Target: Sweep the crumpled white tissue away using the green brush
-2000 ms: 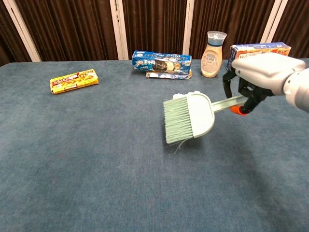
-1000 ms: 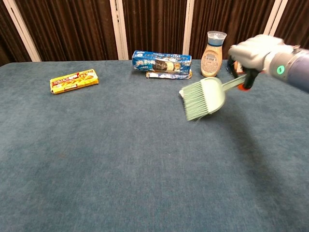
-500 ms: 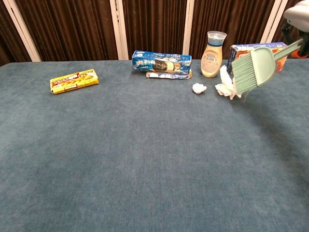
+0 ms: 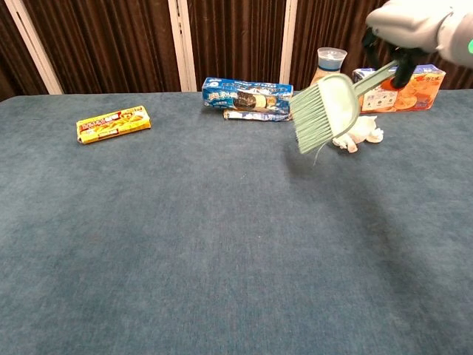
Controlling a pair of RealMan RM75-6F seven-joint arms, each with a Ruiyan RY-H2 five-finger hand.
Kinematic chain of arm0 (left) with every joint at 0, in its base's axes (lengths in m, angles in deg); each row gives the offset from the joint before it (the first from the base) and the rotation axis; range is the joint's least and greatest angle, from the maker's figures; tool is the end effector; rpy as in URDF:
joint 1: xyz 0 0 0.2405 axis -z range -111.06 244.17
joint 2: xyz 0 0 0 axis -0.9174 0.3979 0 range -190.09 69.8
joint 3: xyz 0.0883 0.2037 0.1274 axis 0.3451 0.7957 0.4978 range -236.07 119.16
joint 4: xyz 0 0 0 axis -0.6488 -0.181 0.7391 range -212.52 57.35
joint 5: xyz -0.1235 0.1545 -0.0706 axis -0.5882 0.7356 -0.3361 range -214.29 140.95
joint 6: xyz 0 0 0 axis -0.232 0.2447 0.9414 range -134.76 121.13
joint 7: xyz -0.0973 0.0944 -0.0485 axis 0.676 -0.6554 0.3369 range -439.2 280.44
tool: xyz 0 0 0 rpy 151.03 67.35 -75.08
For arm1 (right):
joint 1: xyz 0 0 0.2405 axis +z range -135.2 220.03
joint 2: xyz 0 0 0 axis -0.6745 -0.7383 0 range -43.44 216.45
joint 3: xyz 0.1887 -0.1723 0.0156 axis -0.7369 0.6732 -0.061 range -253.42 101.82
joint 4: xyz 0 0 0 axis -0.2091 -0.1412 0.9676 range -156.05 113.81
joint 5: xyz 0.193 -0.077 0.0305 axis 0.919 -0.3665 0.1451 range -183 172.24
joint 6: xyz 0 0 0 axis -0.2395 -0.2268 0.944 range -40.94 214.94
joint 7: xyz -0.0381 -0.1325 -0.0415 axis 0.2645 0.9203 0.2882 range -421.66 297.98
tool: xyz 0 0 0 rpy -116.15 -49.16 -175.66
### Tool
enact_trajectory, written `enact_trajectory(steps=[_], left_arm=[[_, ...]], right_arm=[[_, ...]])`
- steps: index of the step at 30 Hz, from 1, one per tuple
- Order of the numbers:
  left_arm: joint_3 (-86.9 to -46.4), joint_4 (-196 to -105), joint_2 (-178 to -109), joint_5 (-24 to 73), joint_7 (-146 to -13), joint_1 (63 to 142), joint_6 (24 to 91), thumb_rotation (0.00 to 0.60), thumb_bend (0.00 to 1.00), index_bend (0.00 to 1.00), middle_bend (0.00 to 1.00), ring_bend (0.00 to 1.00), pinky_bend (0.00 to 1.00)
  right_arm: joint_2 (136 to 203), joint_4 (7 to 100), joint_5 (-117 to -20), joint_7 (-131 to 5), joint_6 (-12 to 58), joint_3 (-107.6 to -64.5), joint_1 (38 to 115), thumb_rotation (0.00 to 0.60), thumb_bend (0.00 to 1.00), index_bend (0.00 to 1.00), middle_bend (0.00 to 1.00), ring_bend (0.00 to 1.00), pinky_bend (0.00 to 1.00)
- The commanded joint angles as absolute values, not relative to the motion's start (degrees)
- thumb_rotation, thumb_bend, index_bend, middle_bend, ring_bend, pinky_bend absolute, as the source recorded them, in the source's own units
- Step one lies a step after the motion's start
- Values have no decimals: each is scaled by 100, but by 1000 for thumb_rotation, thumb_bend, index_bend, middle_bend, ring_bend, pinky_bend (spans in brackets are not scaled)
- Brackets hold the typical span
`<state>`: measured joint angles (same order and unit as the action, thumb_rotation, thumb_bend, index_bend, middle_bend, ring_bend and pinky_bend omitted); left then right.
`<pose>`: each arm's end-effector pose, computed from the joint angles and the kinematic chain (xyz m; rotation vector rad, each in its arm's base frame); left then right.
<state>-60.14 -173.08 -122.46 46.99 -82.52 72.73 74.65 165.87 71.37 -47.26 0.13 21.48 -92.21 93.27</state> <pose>-0.3087 0.1826 0.1549 -1.4246 -0.9435 -0.8300 -0.1148 -0.3963 0.0699 1.6760 -0.4186 0.5304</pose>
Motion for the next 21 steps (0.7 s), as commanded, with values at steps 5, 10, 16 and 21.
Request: enact_trajectory(steps=[5, 10, 16, 21], left_arm=[[-6029, -17306, -12210, 4647, -8168, 7274, 7434, 600, 51, 0, 0, 0, 0], [-6021, -17300, -12210, 4625, -8172, 7290, 7384, 600, 51, 0, 0, 0, 0], [-6025, -17315, -12201, 4560, -8159, 7309, 7310, 600, 51, 0, 0, 0, 0], [-6026, -17344, -12195, 4516, -8161, 7330, 7246, 600, 51, 0, 0, 0, 0]], right_arm=[[17246, 6316, -4521, 18, 2515, -9124, 9702, 600, 639, 813, 938, 993, 947], [17630, 5590, -4429, -121, 2928, -9078, 9918, 600, 640, 819, 938, 993, 947], [17940, 4846, -4337, -247, 3340, -8998, 10090, 600, 640, 827, 938, 993, 947], [18120, 4117, -4376, -290, 3563, -8880, 10183, 600, 639, 827, 938, 993, 947]])
